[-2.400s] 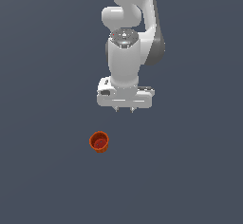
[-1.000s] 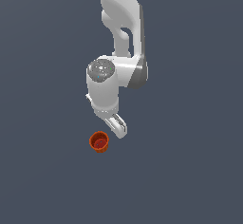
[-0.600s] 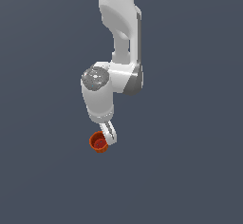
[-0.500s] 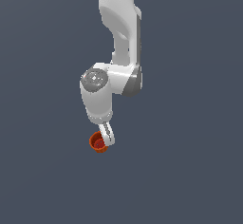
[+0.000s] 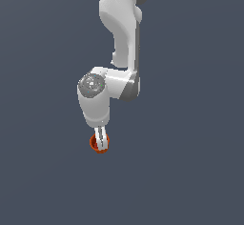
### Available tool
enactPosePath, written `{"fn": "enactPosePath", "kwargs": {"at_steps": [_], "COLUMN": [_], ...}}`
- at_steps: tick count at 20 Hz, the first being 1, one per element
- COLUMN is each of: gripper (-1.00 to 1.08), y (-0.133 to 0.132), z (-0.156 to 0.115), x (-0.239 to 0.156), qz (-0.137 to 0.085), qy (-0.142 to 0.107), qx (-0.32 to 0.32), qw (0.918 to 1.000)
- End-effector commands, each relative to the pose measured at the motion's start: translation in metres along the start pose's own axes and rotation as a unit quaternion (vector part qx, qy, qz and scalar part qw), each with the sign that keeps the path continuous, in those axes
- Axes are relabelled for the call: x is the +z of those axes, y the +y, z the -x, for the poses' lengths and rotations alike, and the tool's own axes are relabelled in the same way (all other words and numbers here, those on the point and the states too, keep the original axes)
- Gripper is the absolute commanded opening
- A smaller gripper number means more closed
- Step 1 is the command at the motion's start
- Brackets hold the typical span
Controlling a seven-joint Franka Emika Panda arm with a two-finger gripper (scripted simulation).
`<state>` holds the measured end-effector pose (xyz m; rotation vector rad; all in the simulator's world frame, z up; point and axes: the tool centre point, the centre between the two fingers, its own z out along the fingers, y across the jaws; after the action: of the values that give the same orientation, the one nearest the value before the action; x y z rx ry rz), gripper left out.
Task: Pick up the object and move it to a goal position.
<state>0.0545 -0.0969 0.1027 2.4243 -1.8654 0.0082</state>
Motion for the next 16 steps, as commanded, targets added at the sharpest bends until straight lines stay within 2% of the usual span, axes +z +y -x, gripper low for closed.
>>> {"fn": "enactPosePath", "kwargs": {"at_steps": [1,7,16], "gripper": [0.28,0.28,0.28], "y": [0.000,0.000,0.001], "z": [-0.002,-0.002,-0.002], "x": [0.001,0.003,0.032], "qz": [0.001,0.001,0.001], "qy": [0.001,0.001,0.001], "qx": [0.010,0.011,0.013], "qw": [1.0000,0.9999,0.9999]}}
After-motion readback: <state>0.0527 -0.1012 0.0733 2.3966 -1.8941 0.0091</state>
